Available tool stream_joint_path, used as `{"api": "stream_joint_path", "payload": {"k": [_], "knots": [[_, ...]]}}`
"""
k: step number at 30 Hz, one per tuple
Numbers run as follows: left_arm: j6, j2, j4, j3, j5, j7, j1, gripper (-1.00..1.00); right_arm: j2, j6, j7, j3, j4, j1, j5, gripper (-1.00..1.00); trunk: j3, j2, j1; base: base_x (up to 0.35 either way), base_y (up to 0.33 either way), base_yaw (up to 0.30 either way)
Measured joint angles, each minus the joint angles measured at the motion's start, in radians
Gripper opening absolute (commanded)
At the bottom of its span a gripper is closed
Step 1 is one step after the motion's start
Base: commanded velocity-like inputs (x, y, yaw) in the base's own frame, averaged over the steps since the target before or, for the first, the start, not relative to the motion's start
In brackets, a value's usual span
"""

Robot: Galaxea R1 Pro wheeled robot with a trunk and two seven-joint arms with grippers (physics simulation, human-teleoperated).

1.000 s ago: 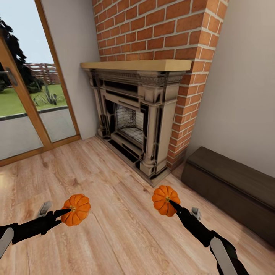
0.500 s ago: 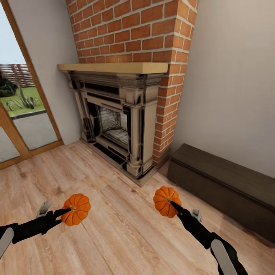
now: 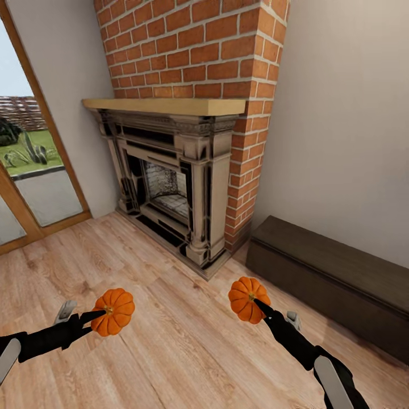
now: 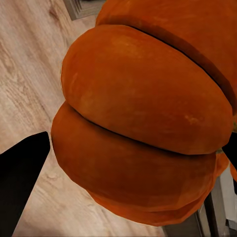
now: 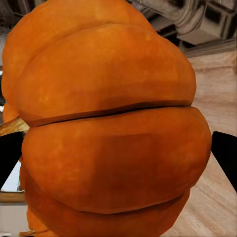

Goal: Place each of the two pumpkins and all three candles from the living room inside a cabinet in the living room (use any cabinet), then make sure every cabinet is closed, and position the cauldron so it is next to a table in the living room.

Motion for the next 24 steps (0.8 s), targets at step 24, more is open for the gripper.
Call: {"api": "stream_joint_path", "payload": {"k": [24], "knots": [[-0.005, 0.0, 0.0, 0.001, -0.004, 0.0, 0.0, -1.0, 0.0, -0.001, 0.0, -0.002, 0.025, 0.0, 0.004, -1.0, 0.039, 0.035, -0.019, -0.016, 0.0, -0.228]]}}
